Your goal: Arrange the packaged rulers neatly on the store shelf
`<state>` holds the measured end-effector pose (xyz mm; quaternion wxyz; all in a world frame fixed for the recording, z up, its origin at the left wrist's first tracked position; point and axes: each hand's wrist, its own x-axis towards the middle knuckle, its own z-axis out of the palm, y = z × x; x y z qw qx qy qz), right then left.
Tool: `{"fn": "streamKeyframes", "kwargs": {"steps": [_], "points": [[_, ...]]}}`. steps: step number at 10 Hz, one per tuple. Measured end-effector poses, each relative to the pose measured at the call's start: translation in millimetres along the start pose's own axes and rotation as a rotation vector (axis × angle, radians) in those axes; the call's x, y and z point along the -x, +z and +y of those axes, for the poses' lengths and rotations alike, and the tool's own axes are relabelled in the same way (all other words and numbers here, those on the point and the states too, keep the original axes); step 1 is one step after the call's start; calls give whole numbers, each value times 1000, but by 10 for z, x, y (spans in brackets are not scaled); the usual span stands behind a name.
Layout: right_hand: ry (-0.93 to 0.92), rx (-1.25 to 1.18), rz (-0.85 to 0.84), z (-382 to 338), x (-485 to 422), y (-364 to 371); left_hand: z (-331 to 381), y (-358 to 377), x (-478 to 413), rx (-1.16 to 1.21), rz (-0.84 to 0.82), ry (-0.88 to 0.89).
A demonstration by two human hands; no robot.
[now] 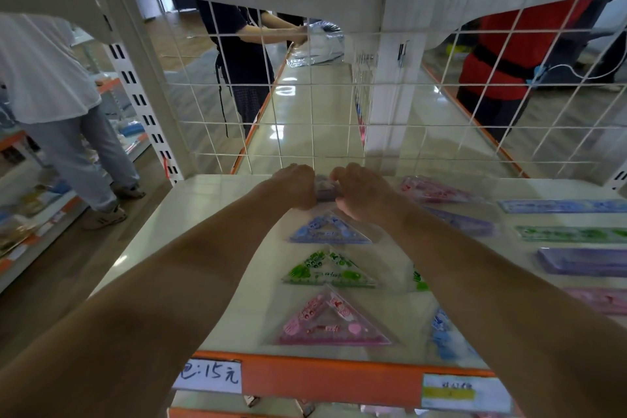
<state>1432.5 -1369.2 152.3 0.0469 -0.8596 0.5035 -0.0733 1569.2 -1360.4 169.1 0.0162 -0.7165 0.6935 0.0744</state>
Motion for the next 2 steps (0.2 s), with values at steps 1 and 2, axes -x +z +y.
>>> {"fn": "streamKeyframes", "kwargs": {"steps": [1,2], "points": [[31,-27,17,-44,110,-81,-61,-32,126,49,47,30],[49,-59,14,-123,331,-248,-75,-99,369,85,178,116]]}}
